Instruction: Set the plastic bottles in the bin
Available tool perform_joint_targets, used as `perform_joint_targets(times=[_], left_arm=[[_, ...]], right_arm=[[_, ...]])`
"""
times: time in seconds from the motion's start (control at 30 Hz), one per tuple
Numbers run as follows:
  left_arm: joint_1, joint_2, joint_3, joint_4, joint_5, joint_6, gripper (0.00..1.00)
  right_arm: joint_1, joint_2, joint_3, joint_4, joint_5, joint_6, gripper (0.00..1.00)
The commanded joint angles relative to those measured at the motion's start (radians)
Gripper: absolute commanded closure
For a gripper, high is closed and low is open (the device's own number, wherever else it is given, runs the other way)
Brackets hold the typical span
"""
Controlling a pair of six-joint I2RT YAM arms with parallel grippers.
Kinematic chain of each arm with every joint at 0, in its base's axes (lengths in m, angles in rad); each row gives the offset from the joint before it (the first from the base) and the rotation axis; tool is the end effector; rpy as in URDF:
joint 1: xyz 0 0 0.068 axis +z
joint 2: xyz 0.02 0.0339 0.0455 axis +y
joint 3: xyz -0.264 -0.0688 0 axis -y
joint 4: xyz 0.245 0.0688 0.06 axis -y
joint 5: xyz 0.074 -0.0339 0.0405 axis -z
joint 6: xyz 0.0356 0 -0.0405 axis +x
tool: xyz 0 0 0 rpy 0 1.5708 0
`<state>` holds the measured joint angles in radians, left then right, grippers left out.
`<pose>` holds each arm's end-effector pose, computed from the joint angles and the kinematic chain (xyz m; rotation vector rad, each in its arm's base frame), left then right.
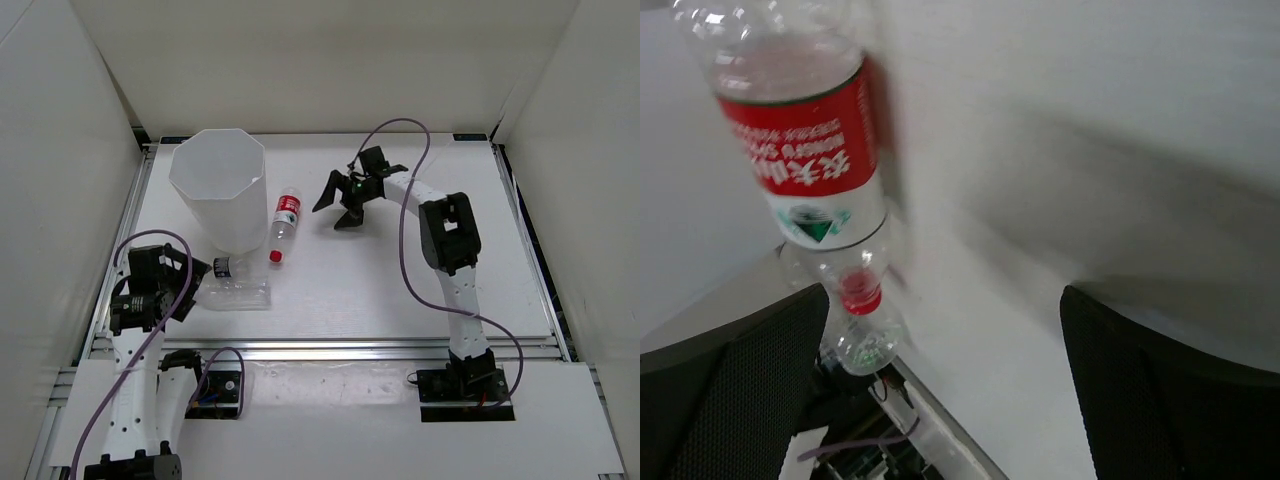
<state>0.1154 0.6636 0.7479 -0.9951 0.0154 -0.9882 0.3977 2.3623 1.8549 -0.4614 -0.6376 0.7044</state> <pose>0.1176 0.0131 0.2699 -1.3170 2.1521 -0.3829 0.4613 0.2168 0.1479 0.1394 2.7182 1.2015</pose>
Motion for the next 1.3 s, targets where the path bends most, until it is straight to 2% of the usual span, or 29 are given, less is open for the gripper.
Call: perform_joint_targets(times=[0.0,0.4,0.63,0.67,0.77,0.8,0.9,1.03,1.13,1.17,1.27], left_arm=[[-0.003,-0.027,-0.012,-0.028,-0.003,-0.006,0.00],[-0.003,-0.007,-0.012,-0.093,-0.012,0.032,0.00],[-0.003,0.014,-0.012,-0.114,-0.003,0.069,0.00],[-0.003,0.014,-0.012,-0.114,-0.003,0.069,0.00],[-0.003,0.025,-0.012,-0.102,-0.003,0.069,0.00],[-0.003,0.034,-0.012,-0.093,0.006,0.069,0.00],[-0.003,0.034,-0.022,-0.067,0.006,0.060,0.00],[-0.003,0.025,-0.047,-0.044,0.017,0.039,0.00],[-0.003,0.016,-0.067,-0.019,0.017,0.019,0.00],[-0.003,0.016,-0.067,-0.007,0.017,0.010,0.00],[-0.003,0.016,-0.076,-0.007,0.012,-0.027,0.05]], right_arm=[[0.041,-0.083,-0.009,0.127,-0.118,-0.019,0.00],[0.168,0.225,0.334,0.079,-0.149,0.107,0.00],[0.168,0.270,0.310,0.112,-0.149,0.148,0.02],[0.168,0.244,0.281,0.112,-0.149,0.139,0.16],[0.158,0.177,0.193,0.112,-0.131,0.106,0.48],[0.145,0.116,0.115,0.124,-0.105,0.078,0.66],[0.109,0.028,0.015,0.124,-0.094,0.047,0.78],[0.052,-0.076,-0.051,0.084,-0.082,-0.003,0.83],[0.024,-0.236,-0.104,0.084,-0.068,-0.042,0.85],[0.024,-0.321,-0.105,0.084,-0.059,-0.042,0.85],[0.024,-0.403,-0.002,0.073,0.005,-0.042,0.85]])
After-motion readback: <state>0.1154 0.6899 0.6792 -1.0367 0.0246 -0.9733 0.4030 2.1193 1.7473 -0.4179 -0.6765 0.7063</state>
